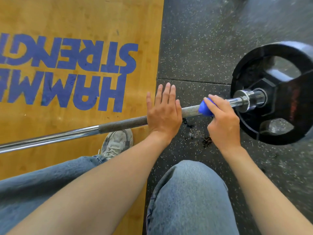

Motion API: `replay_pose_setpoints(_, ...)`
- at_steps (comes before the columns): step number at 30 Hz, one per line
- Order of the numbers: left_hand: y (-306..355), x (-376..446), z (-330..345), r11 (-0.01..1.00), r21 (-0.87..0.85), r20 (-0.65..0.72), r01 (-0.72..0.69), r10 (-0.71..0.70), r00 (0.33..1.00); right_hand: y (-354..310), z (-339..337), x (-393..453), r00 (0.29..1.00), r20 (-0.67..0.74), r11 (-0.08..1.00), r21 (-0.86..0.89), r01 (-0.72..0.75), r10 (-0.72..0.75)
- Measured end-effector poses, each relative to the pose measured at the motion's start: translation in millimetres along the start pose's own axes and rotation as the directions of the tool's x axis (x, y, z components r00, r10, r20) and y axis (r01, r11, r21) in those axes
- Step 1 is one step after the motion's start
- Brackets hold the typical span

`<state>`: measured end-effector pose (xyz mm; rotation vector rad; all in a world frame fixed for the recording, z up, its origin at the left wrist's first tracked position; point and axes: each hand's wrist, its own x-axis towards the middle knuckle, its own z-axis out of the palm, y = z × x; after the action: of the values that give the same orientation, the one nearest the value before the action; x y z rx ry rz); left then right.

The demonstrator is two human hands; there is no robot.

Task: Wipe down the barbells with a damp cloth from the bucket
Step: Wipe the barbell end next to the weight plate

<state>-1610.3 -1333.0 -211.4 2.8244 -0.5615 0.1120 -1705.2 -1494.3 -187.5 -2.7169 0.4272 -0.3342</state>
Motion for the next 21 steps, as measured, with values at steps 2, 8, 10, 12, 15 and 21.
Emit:
replay_pose_setpoints(2,1,3,1,1.000,-0.002,0.009,0.008,-0.008,1.000,-6,4,1,0.985,-0.069,0.987,0.035,-0.155,0.157)
replay_pose_setpoints(8,-3,22,-1,1.000,0.003,0.073,-0.001,0.001,0.997,0,3,21,0.997,0.029,0.997,0.004,0.075,-0.075)
replay_pose_setpoints(10,-4,32,-4,1.000,0.003,0.122,0.006,-0.006,0.993,2,0,38,0.984,-0.052,0.984,0.051,-0.170,0.173)
replay_pose_setpoints(12,-5,42,-7,1.000,0.011,0.164,0.023,-0.024,0.986,-11,4,48,0.990,-0.021,0.989,0.045,-0.141,0.142)
replay_pose_setpoints(15,-9,60,-9,0.999,0.038,0.230,0.033,-0.041,0.972,-3,4,60,0.988,0.115,0.994,0.047,0.098,-0.102)
replay_pose_setpoints(21,-16,99,-12,0.999,0.023,0.315,0.038,-0.043,0.948,3,17,94,0.998,-0.024,0.998,0.021,-0.058,0.058)
